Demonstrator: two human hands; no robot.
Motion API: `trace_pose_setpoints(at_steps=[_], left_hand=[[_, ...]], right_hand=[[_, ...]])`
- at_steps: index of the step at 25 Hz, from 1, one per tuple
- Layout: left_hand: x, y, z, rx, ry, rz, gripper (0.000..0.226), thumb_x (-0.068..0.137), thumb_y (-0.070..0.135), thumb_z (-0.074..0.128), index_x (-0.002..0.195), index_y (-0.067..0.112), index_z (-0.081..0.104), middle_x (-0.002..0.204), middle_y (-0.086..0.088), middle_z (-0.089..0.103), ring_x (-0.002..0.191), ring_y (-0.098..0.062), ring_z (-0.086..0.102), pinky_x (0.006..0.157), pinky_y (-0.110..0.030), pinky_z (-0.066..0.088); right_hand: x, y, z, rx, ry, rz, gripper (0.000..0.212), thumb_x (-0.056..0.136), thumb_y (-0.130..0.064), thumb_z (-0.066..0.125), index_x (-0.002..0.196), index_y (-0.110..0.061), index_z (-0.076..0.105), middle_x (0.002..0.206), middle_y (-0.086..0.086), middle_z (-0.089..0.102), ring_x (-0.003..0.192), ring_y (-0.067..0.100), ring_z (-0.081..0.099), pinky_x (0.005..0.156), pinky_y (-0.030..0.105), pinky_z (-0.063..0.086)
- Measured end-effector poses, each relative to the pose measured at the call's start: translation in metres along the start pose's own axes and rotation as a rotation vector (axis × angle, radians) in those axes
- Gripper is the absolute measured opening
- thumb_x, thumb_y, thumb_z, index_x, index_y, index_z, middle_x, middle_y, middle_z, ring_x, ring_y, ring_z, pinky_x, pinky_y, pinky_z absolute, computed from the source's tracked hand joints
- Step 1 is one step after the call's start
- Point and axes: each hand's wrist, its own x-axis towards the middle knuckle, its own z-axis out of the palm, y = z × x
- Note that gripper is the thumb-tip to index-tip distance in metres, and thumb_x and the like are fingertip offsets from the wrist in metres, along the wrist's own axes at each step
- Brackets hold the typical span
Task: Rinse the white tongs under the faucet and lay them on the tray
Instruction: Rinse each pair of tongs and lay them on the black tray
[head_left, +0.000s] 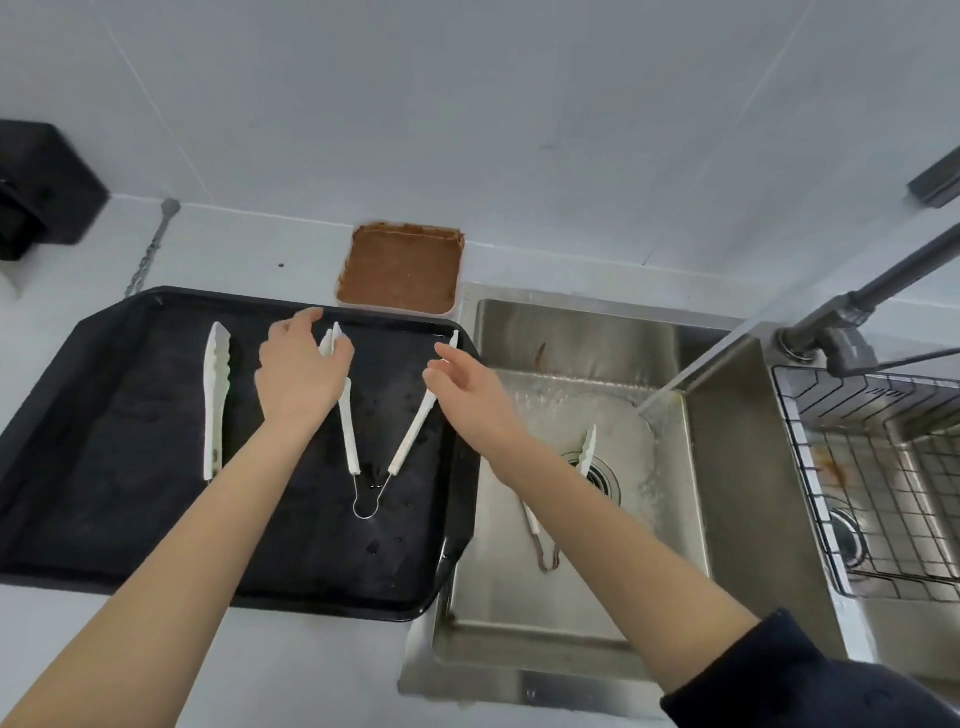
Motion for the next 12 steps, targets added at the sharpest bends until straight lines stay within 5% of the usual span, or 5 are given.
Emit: trace_pose_setpoints(at_steps=[5,9,12], left_hand=[[-0.026,0.045,0.029,-0.062,-0.107,0.113,0.045,0.091,0.024,0.047,0.134,0.012,0.043,0.138,-0.014,0.048,0.124,-0.029,0.047,0.099,-0.038,0.039],[-0.049,0.077,0.054,-0.097,-0.195,0.179,0.045,0.092,0.023,0.046,0.136,0.013,0.042,0.137,-0.012,0.05,0.125,-0.028,0.048,0.099,-0.036,0.039],[-0.066,0.096,0.075,-0.089,-0.254,0.215,0.045,0.092,0.021,0.046,0.137,0.012,0.041,0.135,-0.01,0.051,0.124,-0.026,0.048,0.098,-0.034,0.039]], right_hand=[[-0.016,0.026,-0.054,0.007,0.13,0.033,0.048,0.095,-0.024,0.042,0.143,-0.02,0.032,0.14,-0.002,0.048,0.128,0.014,0.045,0.094,0.021,0.031],[-0.027,0.046,-0.089,-0.029,0.219,0.066,0.048,0.096,-0.022,0.042,0.143,-0.018,0.032,0.135,0.005,0.054,0.104,0.012,0.052,0.09,0.022,0.035],[-0.03,0.062,-0.111,-0.034,0.258,0.127,0.049,0.096,-0.019,0.04,0.144,-0.014,0.031,0.135,0.015,0.053,0.118,0.027,0.054,0.09,0.025,0.04]])
